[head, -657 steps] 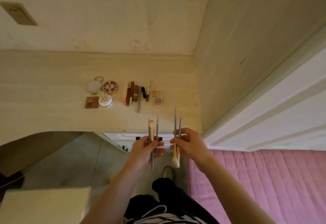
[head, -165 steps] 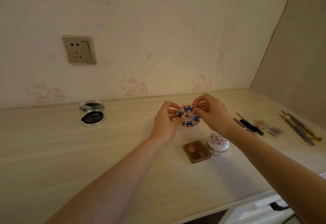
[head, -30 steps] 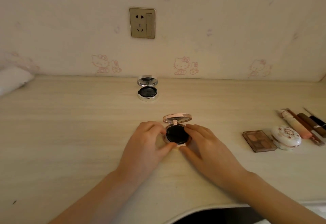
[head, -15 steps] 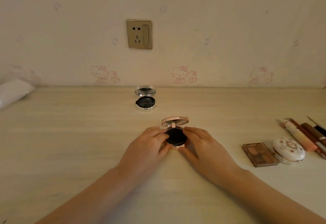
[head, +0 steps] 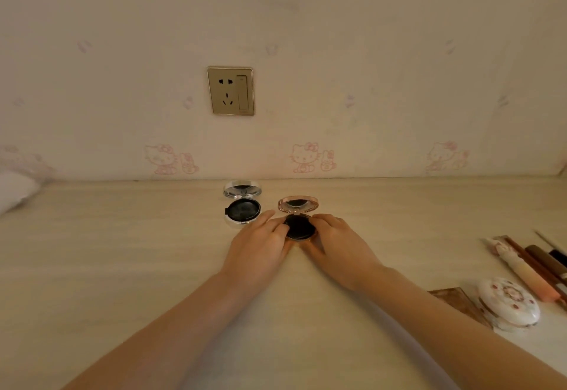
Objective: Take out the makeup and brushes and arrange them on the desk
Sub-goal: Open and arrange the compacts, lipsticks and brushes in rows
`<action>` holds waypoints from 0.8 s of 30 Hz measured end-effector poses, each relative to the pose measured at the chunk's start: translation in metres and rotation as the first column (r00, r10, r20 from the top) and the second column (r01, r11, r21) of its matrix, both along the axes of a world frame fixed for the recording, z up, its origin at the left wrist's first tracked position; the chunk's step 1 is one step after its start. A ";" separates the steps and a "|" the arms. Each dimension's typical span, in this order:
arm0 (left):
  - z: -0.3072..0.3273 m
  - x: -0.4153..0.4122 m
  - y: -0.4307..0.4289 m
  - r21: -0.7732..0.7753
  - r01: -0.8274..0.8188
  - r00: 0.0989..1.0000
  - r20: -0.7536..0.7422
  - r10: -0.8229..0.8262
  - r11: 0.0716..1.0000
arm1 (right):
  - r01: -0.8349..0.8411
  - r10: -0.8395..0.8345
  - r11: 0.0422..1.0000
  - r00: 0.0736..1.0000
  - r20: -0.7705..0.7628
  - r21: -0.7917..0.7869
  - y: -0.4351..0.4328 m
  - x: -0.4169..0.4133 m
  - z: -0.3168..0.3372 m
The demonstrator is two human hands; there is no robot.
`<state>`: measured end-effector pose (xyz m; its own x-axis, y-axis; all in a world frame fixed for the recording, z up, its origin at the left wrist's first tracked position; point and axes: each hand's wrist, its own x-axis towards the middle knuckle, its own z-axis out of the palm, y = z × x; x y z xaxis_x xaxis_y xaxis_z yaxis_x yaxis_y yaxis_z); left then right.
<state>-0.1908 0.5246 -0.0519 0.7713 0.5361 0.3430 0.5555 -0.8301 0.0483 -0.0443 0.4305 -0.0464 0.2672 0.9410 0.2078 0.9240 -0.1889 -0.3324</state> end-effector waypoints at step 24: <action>0.004 0.022 0.030 0.054 -0.062 0.996 -0.055 0.065 0.997 | -0.011 0.010 0.998 1.000 -0.009 -0.066 0.036 0.019 0.007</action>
<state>-0.1688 0.5545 -0.0482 0.7554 0.5670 0.3286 0.6077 -0.7937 -0.0275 -0.0257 0.4662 -0.0394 0.2588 0.9553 0.1430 0.9231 -0.2009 -0.3280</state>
